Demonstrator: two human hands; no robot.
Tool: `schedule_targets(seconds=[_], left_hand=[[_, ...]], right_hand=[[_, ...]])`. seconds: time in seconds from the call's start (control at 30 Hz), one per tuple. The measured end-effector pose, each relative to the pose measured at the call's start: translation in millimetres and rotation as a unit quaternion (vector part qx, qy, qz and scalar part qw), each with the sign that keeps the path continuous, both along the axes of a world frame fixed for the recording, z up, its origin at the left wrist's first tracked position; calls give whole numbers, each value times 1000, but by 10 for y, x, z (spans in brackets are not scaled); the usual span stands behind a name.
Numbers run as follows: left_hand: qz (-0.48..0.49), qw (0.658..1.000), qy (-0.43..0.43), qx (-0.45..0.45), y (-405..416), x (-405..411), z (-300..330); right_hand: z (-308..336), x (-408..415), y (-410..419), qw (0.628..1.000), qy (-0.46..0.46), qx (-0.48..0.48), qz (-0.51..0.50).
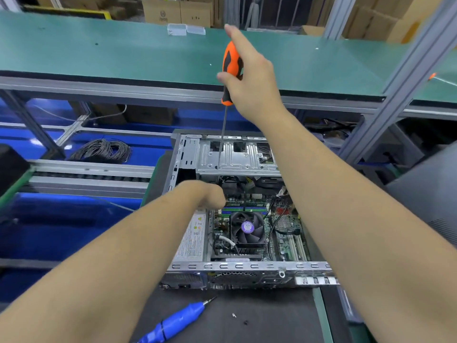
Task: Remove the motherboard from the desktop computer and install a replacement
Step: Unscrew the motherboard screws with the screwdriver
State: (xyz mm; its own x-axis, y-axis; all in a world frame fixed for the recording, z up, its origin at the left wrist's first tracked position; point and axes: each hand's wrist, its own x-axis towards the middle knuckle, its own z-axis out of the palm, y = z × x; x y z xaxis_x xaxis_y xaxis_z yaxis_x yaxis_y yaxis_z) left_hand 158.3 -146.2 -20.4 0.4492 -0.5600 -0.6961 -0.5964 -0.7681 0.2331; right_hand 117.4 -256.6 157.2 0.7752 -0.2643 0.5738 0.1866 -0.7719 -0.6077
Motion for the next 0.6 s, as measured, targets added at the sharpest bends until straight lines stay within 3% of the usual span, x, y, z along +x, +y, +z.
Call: schedule_targets(seconds=[0.1, 0.23, 0.43, 0.6], left_hand=[[84, 994, 66, 21, 81, 152, 3], [43, 994, 99, 1, 70, 200, -53], [101, 989, 91, -64, 91, 261, -162], [142, 985, 94, -19, 99, 246, -193]], right_hand=[[55, 28, 6, 1000, -8, -2, 5], [109, 98, 50, 1000, 3, -21, 2], [124, 154, 79, 1000, 15, -27, 0], [93, 158, 43, 1000, 24, -19, 4]])
